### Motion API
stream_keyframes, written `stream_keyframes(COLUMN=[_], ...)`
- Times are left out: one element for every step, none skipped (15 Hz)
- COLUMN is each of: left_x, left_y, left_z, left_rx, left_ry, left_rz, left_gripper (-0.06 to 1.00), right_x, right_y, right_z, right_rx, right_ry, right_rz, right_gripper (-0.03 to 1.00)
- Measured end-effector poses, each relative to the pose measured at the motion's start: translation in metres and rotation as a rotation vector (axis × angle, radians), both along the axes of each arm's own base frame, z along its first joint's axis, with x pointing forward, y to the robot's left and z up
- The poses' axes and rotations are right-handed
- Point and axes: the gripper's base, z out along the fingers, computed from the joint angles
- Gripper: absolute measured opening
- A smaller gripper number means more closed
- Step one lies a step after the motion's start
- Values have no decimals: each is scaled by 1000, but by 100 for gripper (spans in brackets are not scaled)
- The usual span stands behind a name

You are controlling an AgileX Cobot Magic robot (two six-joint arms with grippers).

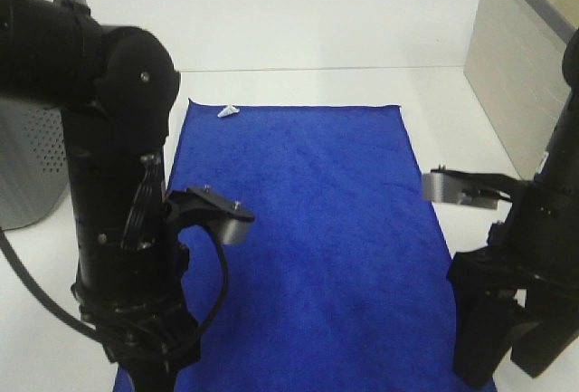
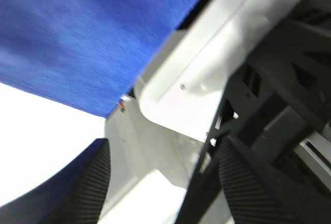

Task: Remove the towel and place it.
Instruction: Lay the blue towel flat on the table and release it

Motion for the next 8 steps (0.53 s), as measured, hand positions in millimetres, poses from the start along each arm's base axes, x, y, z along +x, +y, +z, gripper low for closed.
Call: stream_keyframes(left_x=[8, 17, 28, 40, 55, 69, 82, 98], left_y=[-2, -2, 0, 4, 9, 15, 23, 35], left_z=[10, 17, 24, 31, 41, 51, 61, 72], left_rx=[-3, 3, 7, 4, -11, -31, -45, -52], left_ry=[-52, -99, -142, -180, -218, -255, -294, -339], left_rz=[1, 18, 42, 75, 116, 155, 195, 248], left_gripper=[59, 59, 59, 59, 59, 59, 59, 59], right_x=[8, 17, 27, 37, 47, 56, 66, 78], right_y=[0, 0, 0, 0, 1, 1, 0, -2], right_z=[9, 18, 27, 36, 47, 58, 67, 77], right_rx=[-19, -39, -60, -80, -92, -103, -116, -116], right_ry=[-49, -90, -132, -183, -236, -280, -314, -345], right_rz=[0, -7, -17, -24, -30, -38, -47, -78], right_gripper=[70, 70, 70, 70, 70, 70, 70, 70])
